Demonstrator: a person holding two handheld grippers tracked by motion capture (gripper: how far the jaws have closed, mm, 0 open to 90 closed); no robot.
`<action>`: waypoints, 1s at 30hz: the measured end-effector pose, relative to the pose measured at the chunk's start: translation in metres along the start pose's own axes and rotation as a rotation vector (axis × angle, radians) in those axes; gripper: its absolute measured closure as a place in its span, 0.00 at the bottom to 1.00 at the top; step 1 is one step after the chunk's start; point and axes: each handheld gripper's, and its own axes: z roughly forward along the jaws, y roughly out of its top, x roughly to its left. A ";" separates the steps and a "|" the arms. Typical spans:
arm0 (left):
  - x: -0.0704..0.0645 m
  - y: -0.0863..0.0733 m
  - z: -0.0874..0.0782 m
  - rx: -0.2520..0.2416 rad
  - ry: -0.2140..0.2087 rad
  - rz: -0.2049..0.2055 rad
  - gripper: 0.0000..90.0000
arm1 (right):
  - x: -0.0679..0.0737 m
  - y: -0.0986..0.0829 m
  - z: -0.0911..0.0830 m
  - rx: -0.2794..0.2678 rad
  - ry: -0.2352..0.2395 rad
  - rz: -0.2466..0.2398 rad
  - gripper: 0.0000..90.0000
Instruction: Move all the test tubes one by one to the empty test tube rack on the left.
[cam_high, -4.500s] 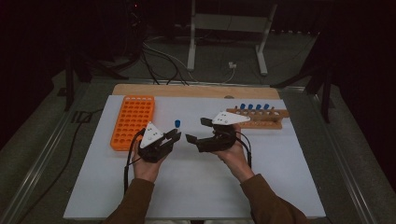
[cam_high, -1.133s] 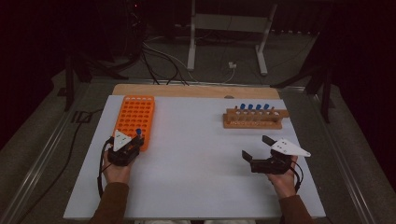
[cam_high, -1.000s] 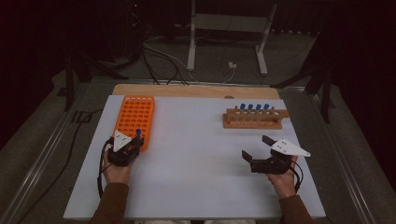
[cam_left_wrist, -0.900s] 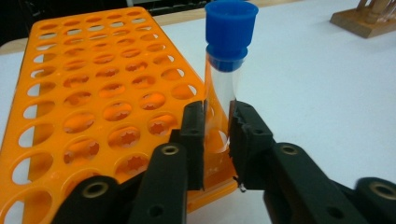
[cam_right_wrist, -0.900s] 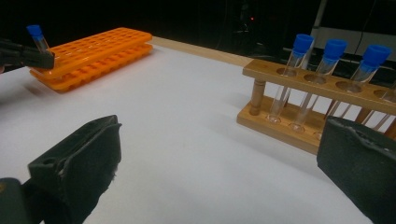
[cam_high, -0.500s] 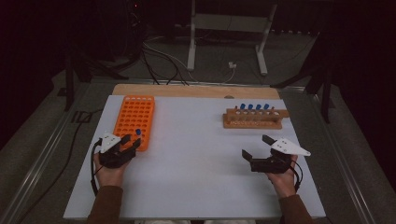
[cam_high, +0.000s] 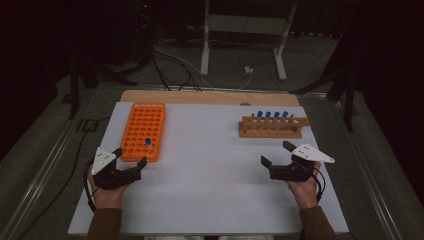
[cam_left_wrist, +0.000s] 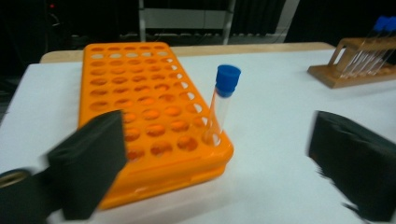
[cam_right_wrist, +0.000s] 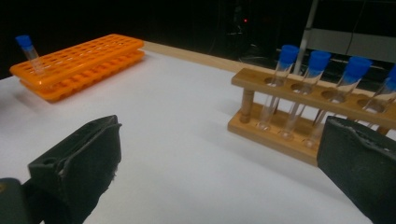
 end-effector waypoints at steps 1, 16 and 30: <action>0.000 -0.001 -0.002 0.000 0.005 0.003 0.01 | -0.004 0.003 0.001 -0.002 -0.010 0.008 0.00; -0.003 -0.007 -0.007 -0.021 0.025 0.019 0.01 | -0.043 0.030 0.016 0.013 -0.102 0.048 0.00; 0.003 -0.009 -0.010 -0.035 0.041 -0.018 0.01 | -0.082 0.033 0.041 0.055 -0.195 0.077 0.09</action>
